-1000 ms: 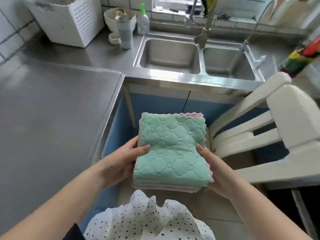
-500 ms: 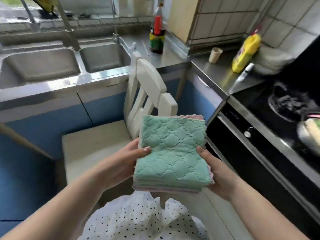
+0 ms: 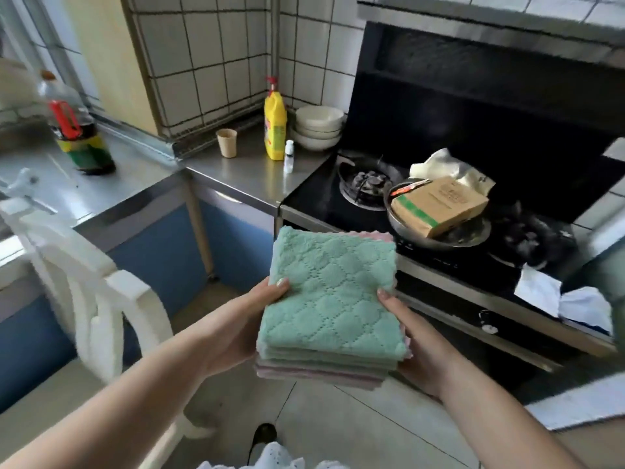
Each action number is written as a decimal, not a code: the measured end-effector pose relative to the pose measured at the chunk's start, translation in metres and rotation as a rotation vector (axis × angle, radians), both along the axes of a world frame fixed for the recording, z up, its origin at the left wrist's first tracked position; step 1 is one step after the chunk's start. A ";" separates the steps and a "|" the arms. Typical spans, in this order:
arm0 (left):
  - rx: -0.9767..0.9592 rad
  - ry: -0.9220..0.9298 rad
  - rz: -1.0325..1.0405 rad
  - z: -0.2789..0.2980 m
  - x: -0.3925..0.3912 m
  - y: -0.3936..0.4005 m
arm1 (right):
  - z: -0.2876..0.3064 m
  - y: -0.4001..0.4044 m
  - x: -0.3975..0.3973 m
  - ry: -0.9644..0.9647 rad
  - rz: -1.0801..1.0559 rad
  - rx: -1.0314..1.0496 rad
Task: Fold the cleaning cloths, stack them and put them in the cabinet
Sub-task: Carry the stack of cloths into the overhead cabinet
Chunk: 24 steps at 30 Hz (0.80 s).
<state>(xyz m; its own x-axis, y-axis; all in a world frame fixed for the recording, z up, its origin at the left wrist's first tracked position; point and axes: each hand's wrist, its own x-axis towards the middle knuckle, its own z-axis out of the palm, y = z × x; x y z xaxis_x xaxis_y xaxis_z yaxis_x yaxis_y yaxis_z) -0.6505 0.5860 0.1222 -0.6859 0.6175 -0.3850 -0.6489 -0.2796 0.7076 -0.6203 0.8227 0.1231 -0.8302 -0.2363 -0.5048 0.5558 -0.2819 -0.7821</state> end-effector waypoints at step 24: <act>-0.333 0.564 0.157 0.163 -0.305 0.211 | 0.152 0.136 -0.178 0.356 -0.541 0.010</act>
